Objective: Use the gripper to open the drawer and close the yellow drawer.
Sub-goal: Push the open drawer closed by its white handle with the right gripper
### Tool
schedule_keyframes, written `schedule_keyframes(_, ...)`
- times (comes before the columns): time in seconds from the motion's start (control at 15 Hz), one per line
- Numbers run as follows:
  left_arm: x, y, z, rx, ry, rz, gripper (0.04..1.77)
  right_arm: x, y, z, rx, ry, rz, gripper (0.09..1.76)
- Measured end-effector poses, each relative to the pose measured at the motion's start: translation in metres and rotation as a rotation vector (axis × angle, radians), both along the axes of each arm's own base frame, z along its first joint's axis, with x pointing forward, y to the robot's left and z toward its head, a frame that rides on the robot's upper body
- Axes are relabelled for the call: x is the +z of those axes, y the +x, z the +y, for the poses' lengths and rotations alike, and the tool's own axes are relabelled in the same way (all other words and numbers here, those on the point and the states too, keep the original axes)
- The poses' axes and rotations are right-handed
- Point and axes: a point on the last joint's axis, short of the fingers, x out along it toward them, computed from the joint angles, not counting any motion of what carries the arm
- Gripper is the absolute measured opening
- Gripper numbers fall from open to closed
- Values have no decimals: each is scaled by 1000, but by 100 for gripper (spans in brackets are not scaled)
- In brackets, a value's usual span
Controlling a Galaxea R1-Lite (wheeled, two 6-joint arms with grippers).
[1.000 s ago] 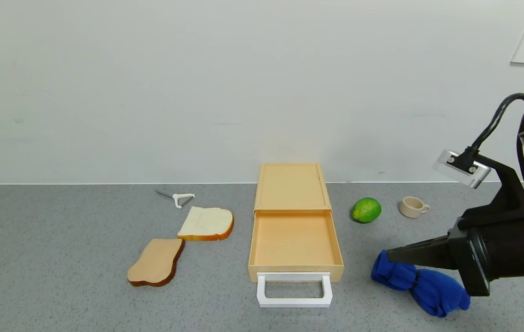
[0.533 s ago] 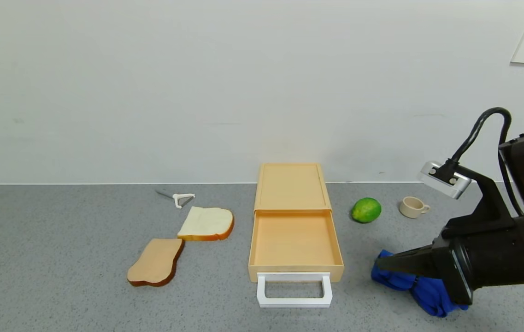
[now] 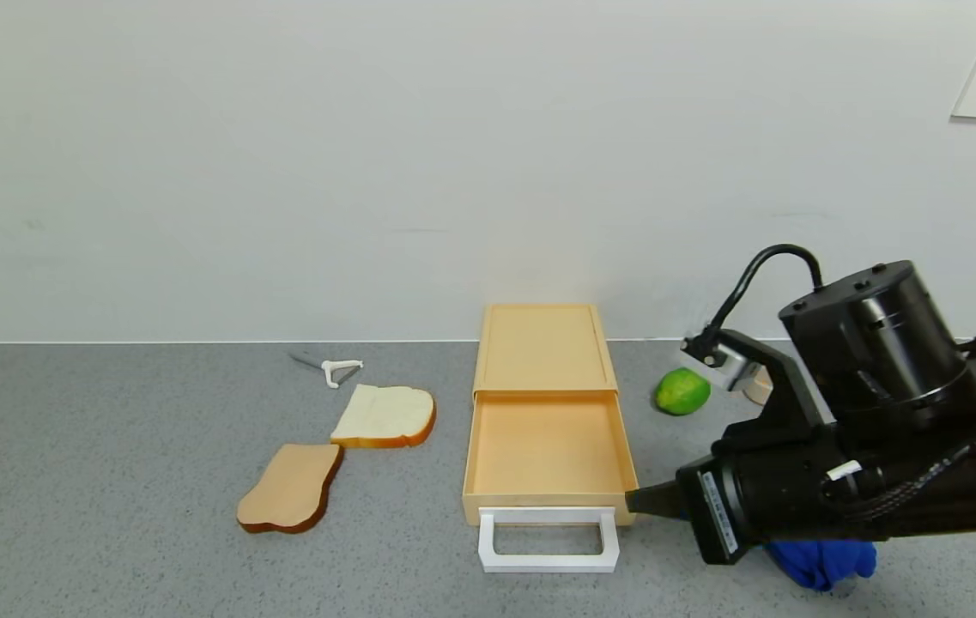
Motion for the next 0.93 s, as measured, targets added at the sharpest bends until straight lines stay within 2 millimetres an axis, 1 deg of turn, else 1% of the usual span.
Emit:
schedule_keyframes(0.27,0,0,0,-2,1,-1,172,-15,9,28,-57,-52,33,11)
schedule_keyframes(0.6,0,0,0,0,1,-1,172,-36,23,56,-101,-113,60,11)
schedule_keyframes(0.93,0,0,0,-2,1,-1,172,-58,28,85,-127,-175,62,11)
